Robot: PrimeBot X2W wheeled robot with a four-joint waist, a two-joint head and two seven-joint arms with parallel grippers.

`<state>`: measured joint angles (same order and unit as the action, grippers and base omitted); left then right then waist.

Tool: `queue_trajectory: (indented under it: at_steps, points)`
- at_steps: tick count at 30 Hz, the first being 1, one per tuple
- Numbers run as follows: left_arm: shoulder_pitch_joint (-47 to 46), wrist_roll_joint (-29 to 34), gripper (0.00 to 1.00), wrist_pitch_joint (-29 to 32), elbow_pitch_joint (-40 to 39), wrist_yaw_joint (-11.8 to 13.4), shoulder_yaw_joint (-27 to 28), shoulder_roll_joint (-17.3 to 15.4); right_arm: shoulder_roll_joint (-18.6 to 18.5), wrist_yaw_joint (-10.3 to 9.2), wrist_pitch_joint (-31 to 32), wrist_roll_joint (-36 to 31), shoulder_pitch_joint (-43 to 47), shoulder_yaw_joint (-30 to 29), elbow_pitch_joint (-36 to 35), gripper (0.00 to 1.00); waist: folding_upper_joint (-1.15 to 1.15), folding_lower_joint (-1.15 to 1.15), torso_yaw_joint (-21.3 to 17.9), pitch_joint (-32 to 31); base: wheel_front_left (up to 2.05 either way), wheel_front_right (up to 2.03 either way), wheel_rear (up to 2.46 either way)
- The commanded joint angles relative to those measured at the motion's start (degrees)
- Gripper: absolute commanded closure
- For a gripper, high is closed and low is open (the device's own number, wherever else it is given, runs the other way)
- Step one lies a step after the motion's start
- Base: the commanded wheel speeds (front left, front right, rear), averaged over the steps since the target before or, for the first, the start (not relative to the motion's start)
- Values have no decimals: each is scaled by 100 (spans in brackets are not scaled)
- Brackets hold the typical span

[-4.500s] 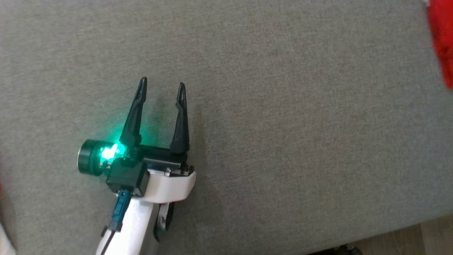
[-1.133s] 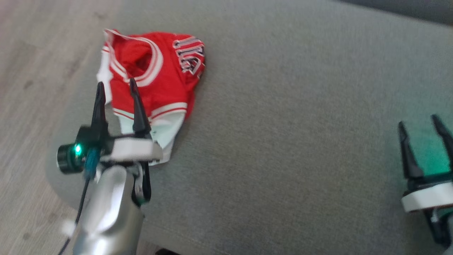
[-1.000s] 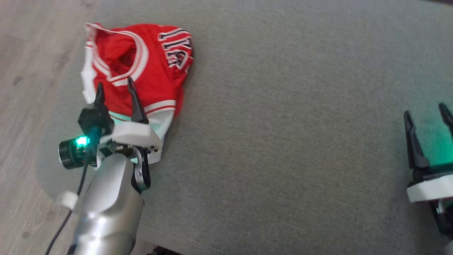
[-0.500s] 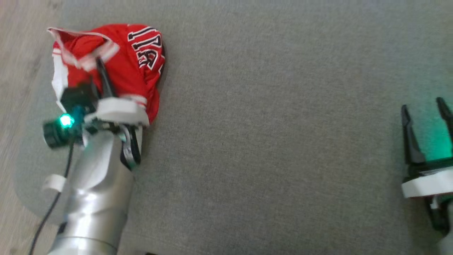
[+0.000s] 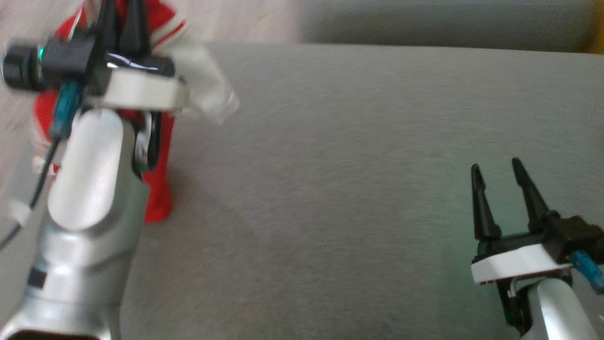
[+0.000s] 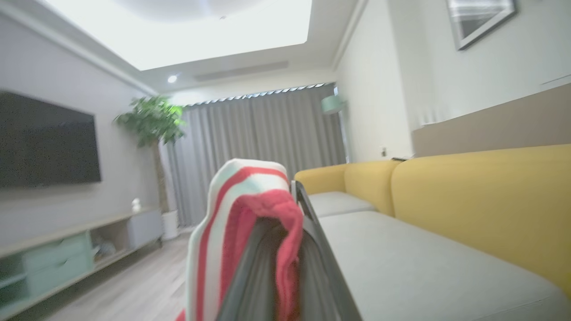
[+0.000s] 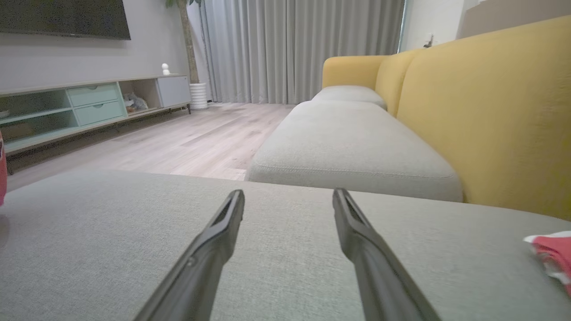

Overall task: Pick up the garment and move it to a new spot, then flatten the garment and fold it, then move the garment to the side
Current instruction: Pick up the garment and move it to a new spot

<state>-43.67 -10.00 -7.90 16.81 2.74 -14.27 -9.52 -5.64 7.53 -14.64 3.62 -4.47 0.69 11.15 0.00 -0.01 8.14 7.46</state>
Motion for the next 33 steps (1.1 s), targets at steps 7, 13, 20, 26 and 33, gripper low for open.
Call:
queue_trajectory:
  at_steps: [7, 13, 20, 26, 33]
  points:
    - [-1184, 388, 100, 838, -643, -240, -292, -331, 229, -4, -36, 224, -31, -54, -202, 0, 0, 1, -1768, -697, 0, 0, 0]
    - [-1674, 440, 100, 1041, -566, -306, -497, -164, 270, -4, -36, 281, -110, -69, -268, 0, 0, 1, -2429, -606, 0, 0, 0]
    - [-1421, 292, 100, 1018, -62, -355, -717, 65, 275, -4, -36, 606, -175, 56, -386, 0, 0, 1, -2818, -248, 0, 0, 0]
    - [-448, 177, 100, 650, 458, -321, -911, 110, 275, -4, -36, 794, -302, 177, -386, 0, 0, 1, -2840, 204, 0, 0, 0]
    - [1440, -284, 0, -457, 1665, -263, -963, 313, 276, -4, -36, 834, -254, 325, -217, 0, 0, 1, -2513, 470, 0, 0, 0]
